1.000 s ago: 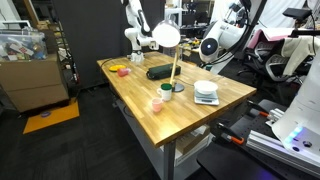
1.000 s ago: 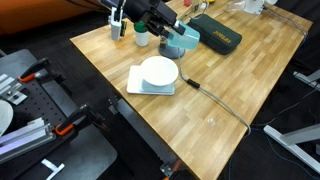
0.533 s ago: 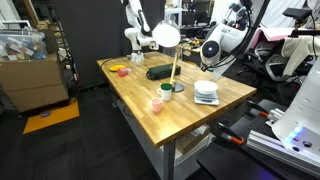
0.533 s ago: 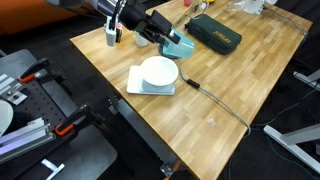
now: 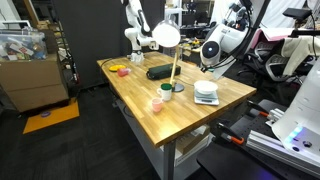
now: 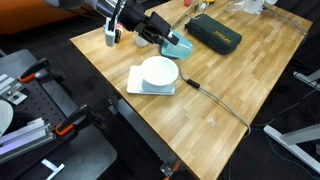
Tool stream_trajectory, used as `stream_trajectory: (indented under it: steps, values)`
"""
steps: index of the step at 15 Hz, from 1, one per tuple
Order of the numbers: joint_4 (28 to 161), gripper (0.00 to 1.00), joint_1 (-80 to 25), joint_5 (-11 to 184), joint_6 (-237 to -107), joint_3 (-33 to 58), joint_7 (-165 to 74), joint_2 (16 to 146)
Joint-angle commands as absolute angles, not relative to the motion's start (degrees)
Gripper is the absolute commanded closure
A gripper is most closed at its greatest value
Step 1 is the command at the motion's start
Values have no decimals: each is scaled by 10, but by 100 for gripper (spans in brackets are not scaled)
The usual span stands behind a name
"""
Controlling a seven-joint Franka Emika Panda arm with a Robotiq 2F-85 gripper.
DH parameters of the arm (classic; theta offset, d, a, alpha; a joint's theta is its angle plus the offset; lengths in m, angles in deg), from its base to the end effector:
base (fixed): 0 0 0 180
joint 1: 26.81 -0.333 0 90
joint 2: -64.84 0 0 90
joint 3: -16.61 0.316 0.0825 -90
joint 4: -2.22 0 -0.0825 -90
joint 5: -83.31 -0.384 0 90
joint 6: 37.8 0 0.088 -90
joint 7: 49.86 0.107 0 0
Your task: Pour the contents of the cup into the bowl
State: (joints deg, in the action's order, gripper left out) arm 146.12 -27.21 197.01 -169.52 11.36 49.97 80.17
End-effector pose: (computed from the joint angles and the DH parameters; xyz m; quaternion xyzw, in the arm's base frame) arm 0.4298 -0.0588 0.1622 0.8656 0.0057 0.2622 0.4266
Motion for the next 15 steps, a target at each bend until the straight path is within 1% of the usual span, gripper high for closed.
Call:
stream_trajectory:
  steps: [1, 13, 14, 15]
  values:
    - [1462, 23, -248, 1969, -1690, 138, 495, 800]
    - [1462, 23, -248, 1969, -1690, 138, 495, 800]
    - [1462, 48, -248, 1969, -1690, 138, 495, 800]
    - [1462, 48, -247, 1969, -1690, 139, 498, 800]
